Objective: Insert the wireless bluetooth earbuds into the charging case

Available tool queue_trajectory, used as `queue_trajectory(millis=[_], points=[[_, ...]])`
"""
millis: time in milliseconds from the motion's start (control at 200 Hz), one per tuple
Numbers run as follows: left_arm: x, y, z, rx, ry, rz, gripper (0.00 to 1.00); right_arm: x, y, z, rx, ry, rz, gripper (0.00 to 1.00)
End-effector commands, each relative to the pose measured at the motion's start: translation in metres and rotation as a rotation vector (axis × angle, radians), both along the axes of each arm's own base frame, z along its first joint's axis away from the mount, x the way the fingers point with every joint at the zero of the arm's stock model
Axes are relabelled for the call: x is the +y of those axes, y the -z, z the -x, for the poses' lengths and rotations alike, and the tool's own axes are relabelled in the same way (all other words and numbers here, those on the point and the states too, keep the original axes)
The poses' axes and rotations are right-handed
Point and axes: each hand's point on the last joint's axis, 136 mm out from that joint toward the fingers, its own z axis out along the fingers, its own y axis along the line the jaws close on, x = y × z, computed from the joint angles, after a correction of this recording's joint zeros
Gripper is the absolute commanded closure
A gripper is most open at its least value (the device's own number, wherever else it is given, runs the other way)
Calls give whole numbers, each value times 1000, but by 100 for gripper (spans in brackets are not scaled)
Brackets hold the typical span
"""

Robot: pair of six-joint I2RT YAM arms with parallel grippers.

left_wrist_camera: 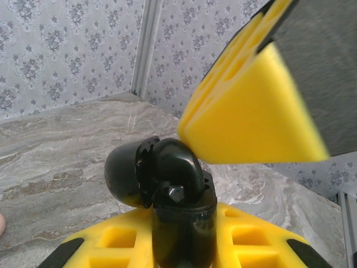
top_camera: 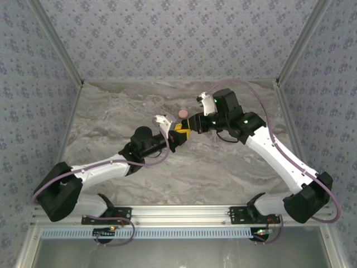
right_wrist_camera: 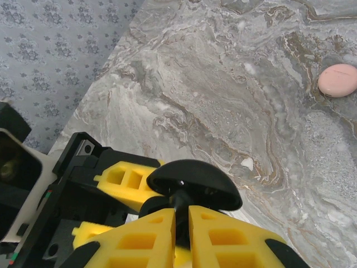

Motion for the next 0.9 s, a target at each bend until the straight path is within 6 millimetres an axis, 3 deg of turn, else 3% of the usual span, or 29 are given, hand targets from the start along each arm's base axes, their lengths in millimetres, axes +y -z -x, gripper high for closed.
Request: queue_trajectory(millis=[0, 225, 600, 765, 895], points=[[-4, -37, 10, -87, 50, 67, 78, 0, 0, -2, 14, 4, 8, 85], [-5, -35, 12, -87, 61, 61, 78, 3, -2, 1, 24, -20, -4, 85], [-7, -39, 16, -116, 89, 60, 79, 5, 1, 11, 52, -82, 13, 73], [-5, -35, 11, -109, 55, 43, 79, 2, -11, 12, 13, -77, 3, 72], [-3, -36, 12, -117, 53, 36, 79, -9, -22, 9, -36, -19, 7, 65]])
